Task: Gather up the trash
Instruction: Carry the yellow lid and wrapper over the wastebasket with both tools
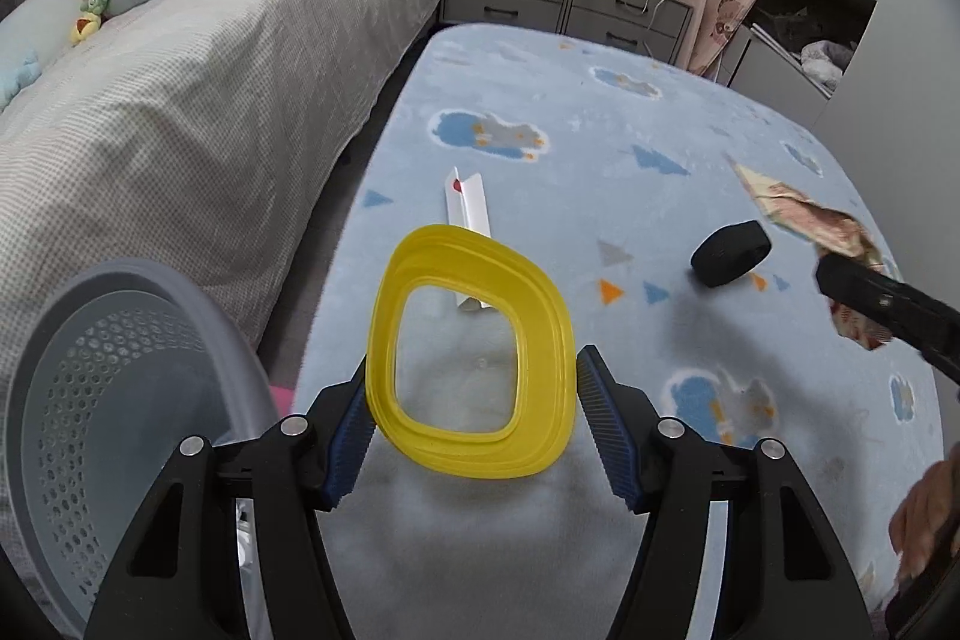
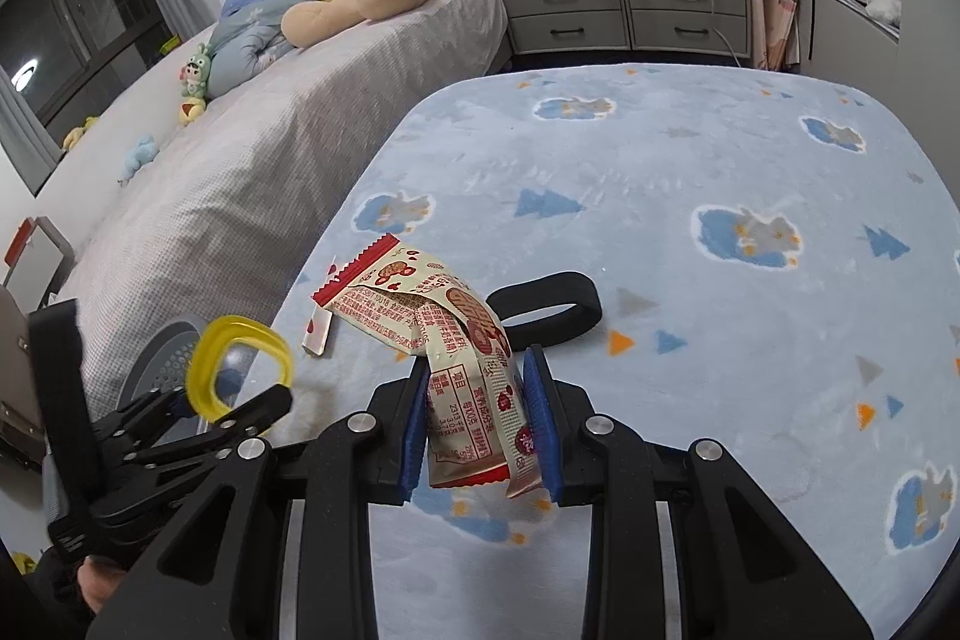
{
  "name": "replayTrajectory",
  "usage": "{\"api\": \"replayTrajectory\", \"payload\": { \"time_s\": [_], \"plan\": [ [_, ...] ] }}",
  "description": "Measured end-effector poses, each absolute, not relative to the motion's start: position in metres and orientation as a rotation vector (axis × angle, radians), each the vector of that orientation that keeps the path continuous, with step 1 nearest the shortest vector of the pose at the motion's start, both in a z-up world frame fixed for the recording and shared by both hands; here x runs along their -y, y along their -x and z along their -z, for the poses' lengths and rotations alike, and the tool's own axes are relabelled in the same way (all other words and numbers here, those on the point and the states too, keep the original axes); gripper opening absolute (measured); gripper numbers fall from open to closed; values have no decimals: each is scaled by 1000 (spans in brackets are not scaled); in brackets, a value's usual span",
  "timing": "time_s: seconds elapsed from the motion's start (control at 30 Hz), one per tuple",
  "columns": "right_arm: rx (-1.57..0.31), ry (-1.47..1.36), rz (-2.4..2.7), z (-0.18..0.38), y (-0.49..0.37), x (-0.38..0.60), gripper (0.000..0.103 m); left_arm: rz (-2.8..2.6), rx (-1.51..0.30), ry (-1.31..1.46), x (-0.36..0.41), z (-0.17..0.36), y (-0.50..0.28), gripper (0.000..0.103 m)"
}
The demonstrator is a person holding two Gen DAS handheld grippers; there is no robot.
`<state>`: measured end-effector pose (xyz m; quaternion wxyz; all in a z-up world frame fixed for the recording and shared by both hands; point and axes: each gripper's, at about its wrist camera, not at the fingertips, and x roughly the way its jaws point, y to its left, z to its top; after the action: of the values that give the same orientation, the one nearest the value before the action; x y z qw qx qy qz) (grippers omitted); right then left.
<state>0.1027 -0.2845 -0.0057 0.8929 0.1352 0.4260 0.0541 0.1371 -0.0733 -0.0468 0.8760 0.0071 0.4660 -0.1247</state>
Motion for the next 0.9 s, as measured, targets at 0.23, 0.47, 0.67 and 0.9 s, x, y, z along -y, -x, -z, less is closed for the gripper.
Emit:
{"api": "replayTrajectory", "payload": {
  "time_s": [0.23, 0.47, 0.67, 0.9],
  "plan": [
    [-874, -261, -131, -2, -108, 260, 30, 197, -860, -38, 37, 14, -114, 62],
    [-848, -242, -184, -15, -109, 226, 30, 113, -815, -29, -10, -3, -99, 62],
    [-849, -221, -248, -20, -108, 188, 30, 51, -801, -20, -44, -6, -86, 62],
    [-854, -203, -320, -22, -107, 143, 30, -5, -781, -16, -68, -7, -71, 62]
  ]
}}
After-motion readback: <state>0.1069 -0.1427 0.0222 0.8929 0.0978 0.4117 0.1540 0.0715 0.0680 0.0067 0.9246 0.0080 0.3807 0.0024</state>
